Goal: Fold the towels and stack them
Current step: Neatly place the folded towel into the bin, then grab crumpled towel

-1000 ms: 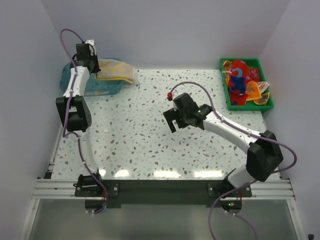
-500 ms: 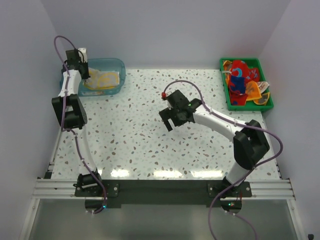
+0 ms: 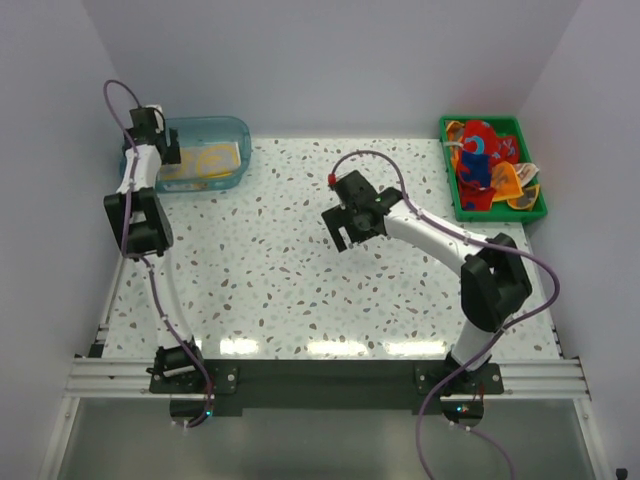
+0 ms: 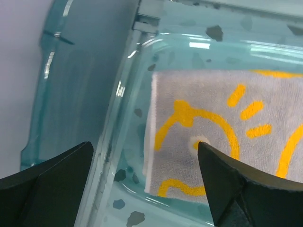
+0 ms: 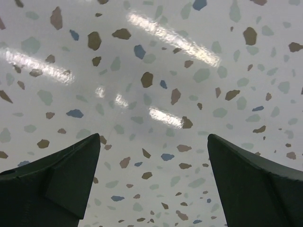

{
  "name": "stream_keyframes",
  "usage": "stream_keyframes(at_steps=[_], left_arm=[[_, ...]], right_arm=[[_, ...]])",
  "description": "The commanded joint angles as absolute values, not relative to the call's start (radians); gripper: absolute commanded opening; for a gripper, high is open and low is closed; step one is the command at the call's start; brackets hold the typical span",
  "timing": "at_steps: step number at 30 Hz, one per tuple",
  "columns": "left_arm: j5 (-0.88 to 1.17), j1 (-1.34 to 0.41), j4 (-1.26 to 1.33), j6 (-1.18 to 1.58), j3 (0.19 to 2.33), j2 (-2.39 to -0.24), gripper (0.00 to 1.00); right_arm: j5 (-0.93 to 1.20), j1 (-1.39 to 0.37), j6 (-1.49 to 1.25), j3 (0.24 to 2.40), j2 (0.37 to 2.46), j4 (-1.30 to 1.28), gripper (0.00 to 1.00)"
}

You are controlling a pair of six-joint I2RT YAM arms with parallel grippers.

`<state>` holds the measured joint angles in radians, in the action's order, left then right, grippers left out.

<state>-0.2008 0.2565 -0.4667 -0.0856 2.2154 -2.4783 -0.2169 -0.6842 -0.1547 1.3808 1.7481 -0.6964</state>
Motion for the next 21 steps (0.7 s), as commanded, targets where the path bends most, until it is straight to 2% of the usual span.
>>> stream_keyframes(at_steps=[1,5,12,17,19,21], left_arm=[[-0.262,0.276,-0.388,-0.025,2.26,-2.359,0.99],[-0.178,0.27,-0.379,0.064,2.194,-2.199,1.0],[-0.026,0.169,-0.367,0.235,1.845,-1.895,1.0],[-0.005,-0.017,-0.266,0.268,1.522,-1.663,1.0],[-0.005,-0.101,-0.255,0.278,1.389,-1.62,1.0],[0.043,-0.156,-0.259,0.282,1.278,-1.572,1.0]], right_arm=[[-0.32,-0.611,-0.207,1.437,1.721,-0.701,0.99],[-0.4,-0.468,-0.242,1.473,1.686,-0.678,0.99],[-0.5,-0.197,-0.333,1.542,1.69,-0.606,0.95],[-0.425,-0.046,-0.359,1.597,1.773,-0.48,0.84],[-0.405,-0.019,-0.364,1.637,1.839,-0.451,0.77],[-0.379,0.003,-0.37,1.663,1.888,-0.417,0.73]])
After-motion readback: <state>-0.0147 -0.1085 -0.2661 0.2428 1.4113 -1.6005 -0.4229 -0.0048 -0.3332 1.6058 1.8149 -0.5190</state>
